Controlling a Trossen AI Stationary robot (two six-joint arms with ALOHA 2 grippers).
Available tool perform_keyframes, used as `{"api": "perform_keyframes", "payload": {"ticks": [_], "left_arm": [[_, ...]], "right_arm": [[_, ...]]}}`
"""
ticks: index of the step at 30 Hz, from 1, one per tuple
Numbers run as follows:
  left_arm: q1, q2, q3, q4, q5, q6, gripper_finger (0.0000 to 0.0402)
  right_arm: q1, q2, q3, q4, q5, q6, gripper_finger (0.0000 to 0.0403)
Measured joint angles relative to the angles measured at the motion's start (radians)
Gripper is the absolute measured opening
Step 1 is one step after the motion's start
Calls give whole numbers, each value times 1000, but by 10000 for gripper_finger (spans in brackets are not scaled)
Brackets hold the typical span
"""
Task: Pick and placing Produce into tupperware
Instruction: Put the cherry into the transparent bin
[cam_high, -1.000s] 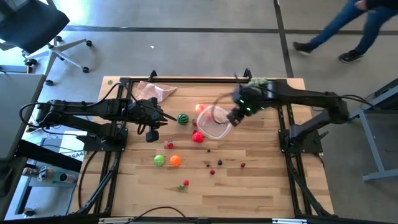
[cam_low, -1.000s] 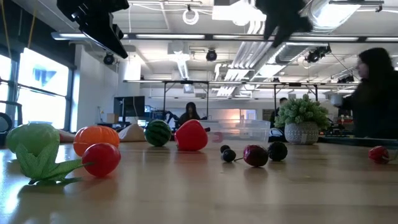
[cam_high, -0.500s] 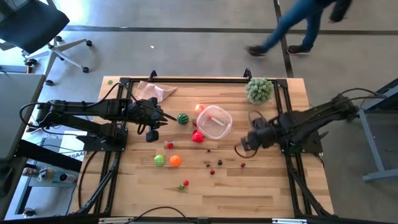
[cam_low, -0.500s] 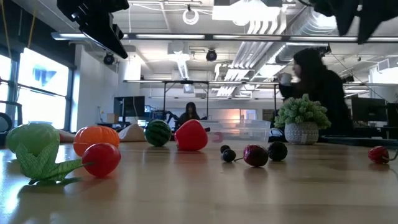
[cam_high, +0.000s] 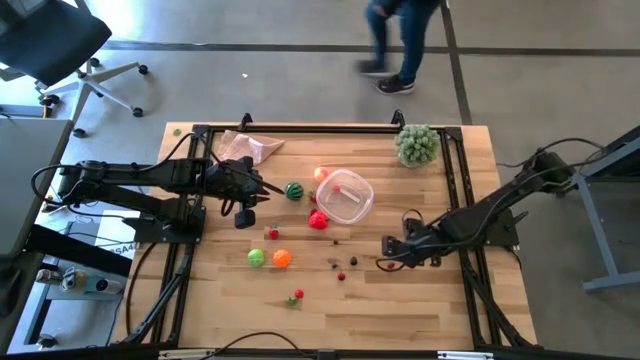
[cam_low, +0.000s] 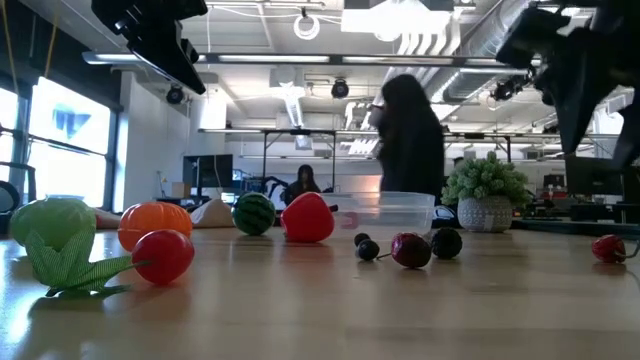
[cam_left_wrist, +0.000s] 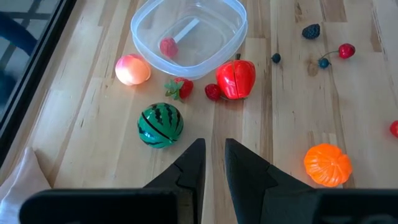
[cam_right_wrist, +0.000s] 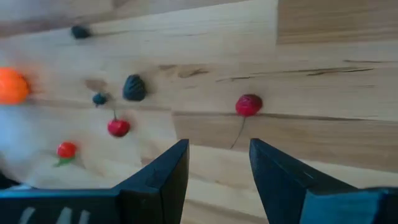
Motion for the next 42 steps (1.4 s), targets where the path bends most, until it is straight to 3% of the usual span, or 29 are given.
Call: {"api": "perform_keyframes", "payload": {"ticks": [9, 25, 42], "left_arm": [[0, 0, 0, 0, 0, 0, 51], [0, 0, 0, 0, 0, 0, 51], [0, 0, 0, 0, 0, 0, 51]], "right_arm": [[2, 96, 2, 7, -47, 34, 161], [-1, 305, 81, 8, -39, -11, 161], [-5, 356, 83, 23, -14, -11, 155]]}}
